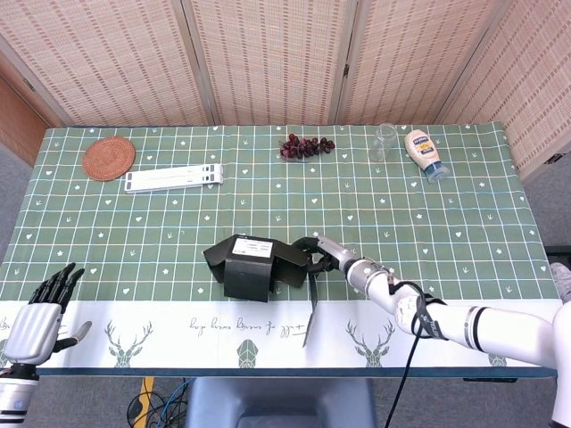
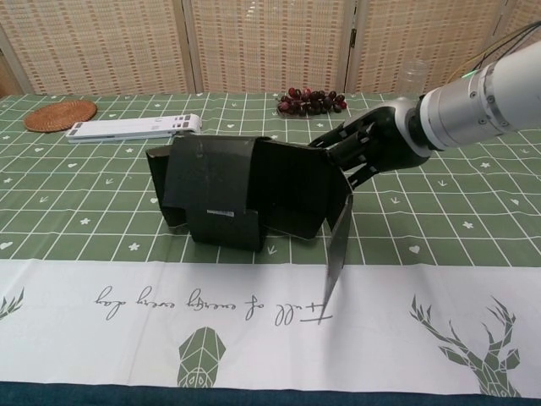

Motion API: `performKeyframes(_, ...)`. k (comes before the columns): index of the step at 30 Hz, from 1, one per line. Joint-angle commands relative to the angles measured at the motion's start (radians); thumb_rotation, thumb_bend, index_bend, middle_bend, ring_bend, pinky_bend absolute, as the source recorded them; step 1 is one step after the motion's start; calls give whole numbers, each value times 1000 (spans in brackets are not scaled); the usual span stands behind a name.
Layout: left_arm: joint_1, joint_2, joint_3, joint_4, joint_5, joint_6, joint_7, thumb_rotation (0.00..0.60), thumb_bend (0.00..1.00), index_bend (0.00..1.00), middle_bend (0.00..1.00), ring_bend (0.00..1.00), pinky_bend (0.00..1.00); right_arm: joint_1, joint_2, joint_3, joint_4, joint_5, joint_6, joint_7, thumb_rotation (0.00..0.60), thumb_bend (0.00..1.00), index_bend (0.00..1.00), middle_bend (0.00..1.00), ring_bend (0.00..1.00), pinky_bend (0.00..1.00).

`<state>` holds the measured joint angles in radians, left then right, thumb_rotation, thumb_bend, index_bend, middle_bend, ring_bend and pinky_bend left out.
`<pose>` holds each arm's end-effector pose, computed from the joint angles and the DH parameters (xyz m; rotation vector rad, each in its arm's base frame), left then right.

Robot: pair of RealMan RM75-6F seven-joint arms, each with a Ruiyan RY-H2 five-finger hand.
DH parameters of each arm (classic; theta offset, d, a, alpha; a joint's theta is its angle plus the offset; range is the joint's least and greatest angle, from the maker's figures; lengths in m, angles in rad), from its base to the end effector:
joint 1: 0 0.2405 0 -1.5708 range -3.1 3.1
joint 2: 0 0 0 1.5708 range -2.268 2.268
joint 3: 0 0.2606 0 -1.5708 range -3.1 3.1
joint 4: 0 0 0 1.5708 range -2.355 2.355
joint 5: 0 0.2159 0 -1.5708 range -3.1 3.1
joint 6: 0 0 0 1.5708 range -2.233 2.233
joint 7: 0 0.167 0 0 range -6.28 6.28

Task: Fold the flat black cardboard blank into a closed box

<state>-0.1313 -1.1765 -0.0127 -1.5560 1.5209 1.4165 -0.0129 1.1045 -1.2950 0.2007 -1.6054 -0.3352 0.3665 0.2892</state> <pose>-0.3185 0.2114 0.1242 -1.4824 -0.9545 -0.8930 -0.0922 -0.3917 -0.0251 1.4754 -2.2473 0.8030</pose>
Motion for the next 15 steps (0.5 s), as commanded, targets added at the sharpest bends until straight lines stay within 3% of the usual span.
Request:
performKeyframes(1, 0, 2, 1, -4, 2, 2, 1, 600, 246, 0, 0, 65, 127, 8, -26, -2, 25, -26, 27, 0, 600, 434, 44, 104, 116, 332)
performKeyframes(6, 5, 5, 5, -8, -1, 4, 2, 600, 247, 0, 0, 65, 126, 8, -69, -6, 64, -62, 110, -20, 600, 227, 0, 10, 11, 186)
performKeyframes(15, 8, 6, 8, -7, -1, 7, 0, 600, 247, 0, 0, 65, 127, -12, -126, -31, 117, -96, 244, -84, 600, 46, 0, 0, 0, 5)
